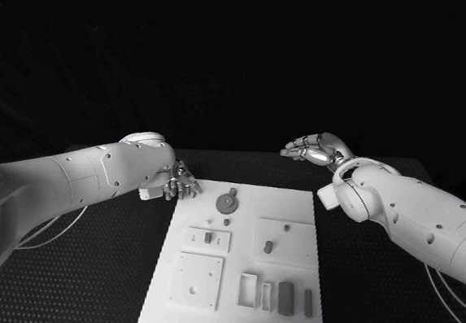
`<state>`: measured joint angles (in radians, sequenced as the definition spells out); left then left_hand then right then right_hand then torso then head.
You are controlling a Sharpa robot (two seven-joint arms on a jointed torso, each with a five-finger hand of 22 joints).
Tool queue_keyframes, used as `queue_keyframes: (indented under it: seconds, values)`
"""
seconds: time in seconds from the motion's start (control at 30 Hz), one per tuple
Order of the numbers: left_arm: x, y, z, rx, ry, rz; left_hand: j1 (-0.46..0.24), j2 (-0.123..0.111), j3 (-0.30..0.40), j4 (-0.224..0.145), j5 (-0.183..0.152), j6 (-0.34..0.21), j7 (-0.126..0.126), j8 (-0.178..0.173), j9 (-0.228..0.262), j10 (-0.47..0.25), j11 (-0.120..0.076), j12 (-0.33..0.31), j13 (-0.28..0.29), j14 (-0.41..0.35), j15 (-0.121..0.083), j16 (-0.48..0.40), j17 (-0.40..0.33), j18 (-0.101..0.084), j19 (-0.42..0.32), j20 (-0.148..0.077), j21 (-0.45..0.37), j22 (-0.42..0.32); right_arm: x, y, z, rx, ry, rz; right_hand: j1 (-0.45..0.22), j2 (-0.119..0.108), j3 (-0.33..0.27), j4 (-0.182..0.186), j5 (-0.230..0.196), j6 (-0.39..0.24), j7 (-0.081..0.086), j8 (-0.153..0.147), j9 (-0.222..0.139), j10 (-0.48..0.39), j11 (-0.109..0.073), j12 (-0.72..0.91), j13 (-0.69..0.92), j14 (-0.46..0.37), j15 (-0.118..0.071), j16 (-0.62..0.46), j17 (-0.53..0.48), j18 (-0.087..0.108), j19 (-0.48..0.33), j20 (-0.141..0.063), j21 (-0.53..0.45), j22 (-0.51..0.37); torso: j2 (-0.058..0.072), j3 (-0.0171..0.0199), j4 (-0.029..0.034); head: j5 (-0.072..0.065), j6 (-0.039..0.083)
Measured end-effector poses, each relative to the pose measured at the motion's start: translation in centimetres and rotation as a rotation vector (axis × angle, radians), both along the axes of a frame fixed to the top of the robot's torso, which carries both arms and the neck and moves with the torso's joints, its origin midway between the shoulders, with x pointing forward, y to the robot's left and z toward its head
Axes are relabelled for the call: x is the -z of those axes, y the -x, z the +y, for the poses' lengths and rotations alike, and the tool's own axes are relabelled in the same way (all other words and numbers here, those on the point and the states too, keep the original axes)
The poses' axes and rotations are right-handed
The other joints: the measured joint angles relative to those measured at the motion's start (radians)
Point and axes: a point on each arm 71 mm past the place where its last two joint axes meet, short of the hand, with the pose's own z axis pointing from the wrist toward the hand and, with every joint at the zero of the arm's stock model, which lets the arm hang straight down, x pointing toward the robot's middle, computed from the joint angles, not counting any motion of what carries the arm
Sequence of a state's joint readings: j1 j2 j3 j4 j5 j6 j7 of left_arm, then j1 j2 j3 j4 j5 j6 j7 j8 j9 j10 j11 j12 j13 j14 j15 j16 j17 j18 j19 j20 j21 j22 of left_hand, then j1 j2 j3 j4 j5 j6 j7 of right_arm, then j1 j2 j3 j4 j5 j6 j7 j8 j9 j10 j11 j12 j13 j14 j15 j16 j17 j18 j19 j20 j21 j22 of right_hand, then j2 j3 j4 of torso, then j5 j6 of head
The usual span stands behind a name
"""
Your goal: Assemble the parts on the task board
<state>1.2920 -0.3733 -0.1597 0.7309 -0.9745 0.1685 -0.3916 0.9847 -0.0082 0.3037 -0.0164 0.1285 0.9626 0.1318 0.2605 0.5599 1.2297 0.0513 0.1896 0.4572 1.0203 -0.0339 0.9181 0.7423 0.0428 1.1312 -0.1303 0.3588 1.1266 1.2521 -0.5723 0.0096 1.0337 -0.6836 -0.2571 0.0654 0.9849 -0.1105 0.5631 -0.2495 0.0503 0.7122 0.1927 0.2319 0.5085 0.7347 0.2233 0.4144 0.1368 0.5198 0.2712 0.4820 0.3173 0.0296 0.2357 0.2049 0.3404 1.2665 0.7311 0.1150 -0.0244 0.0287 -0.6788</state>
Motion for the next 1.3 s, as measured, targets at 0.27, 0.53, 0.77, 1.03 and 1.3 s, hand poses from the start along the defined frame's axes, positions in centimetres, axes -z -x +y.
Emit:
queue_keyframes:
  seconds: [0.27, 0.53, 0.77, 1.03, 1.3]
  values:
    - [0.01, 0.00, -0.21, 0.003, 0.004, 0.000, 0.029, 0.009, 0.018, -0.023, 0.000, 0.000, 0.000, 0.000, -0.005, 0.000, 0.000, 0.000, 0.001, 0.000, 0.000, -0.004, 0.005, 0.000, 0.000, 0.000, -0.004, 0.001, 0.00, 0.00, 0.04, -0.001, 0.000, 0.000, 0.000, 0.000, 0.000, 0.000, 0.000, 0.000, 0.000, 0.000, 0.000, 0.000, 0.000, 0.000, 0.000, -0.003, 0.003, 0.000, 0.000, 0.000, 0.000, 0.000, 0.000, 0.000, 0.000, -0.0003, 0.0001, 0.000, -0.001]
    - [0.01, -0.04, -0.30, 0.002, 0.004, -0.001, 0.029, 0.009, 0.018, -0.024, 0.000, -0.001, -0.001, 0.000, -0.005, 0.000, 0.000, 0.000, 0.001, 0.000, 0.000, -0.004, 0.005, 0.000, 0.000, 0.000, -0.004, 0.001, 0.00, 0.01, 0.04, -0.001, 0.000, 0.000, 0.000, 0.000, 0.000, 0.000, 0.000, 0.000, 0.000, 0.003, -0.001, 0.000, 0.000, 0.000, -0.001, -0.003, 0.003, 0.000, -0.001, 0.000, 0.000, 0.000, 0.000, 0.001, 0.000, -0.0008, 0.0001, 0.000, -0.003]
    - [0.02, -0.06, -0.26, 0.001, 0.003, -0.002, 0.035, 0.014, 0.022, -0.028, 0.000, -0.002, -0.002, 0.004, -0.006, 0.000, 0.000, 0.000, 0.002, 0.000, 0.000, -0.004, 0.006, 0.000, 0.000, 0.000, -0.007, 0.001, 0.00, 0.01, 0.04, -0.001, 0.000, 0.001, 0.000, 0.000, 0.000, 0.000, 0.000, 0.000, 0.000, 0.003, -0.001, 0.000, 0.000, 0.000, -0.002, -0.003, 0.002, 0.000, -0.001, 0.000, 0.000, 0.000, 0.000, 0.001, 0.000, -0.0008, 0.0001, -0.002, -0.003]
    - [0.09, -0.07, -0.21, -0.001, 0.003, -0.001, 0.054, 0.044, 0.030, -0.066, 0.000, 0.005, 0.000, 0.015, -0.009, 0.006, 0.001, 0.000, 0.004, 0.000, 0.000, -0.004, 0.015, 0.000, 0.001, 0.000, -0.007, 0.008, 0.01, 0.00, 0.04, -0.001, 0.000, 0.001, 0.000, 0.000, 0.000, 0.000, 0.000, 0.000, 0.000, 0.003, -0.001, 0.000, 0.000, 0.000, -0.002, -0.003, 0.002, 0.000, -0.001, 0.000, 0.000, 0.000, 0.000, 0.002, 0.000, -0.0008, 0.0001, -0.002, -0.004]
    - [0.07, -0.19, 0.20, -0.012, 0.002, -0.001, 0.073, 0.067, 0.056, -0.117, 0.007, 0.031, -0.005, 0.027, -0.013, 0.023, -0.002, 0.000, 0.008, 0.007, -0.004, -0.008, 0.024, 0.000, 0.008, -0.004, -0.007, 0.015, 0.01, 0.00, 0.02, -0.001, 0.000, 0.001, 0.000, 0.000, -0.003, 0.003, 0.000, 0.000, 0.000, 0.003, -0.002, 0.000, 0.000, 0.000, -0.003, -0.002, 0.002, 0.000, -0.001, 0.000, 0.000, 0.000, 0.000, 0.002, 0.000, -0.0008, 0.0001, -0.002, -0.007]
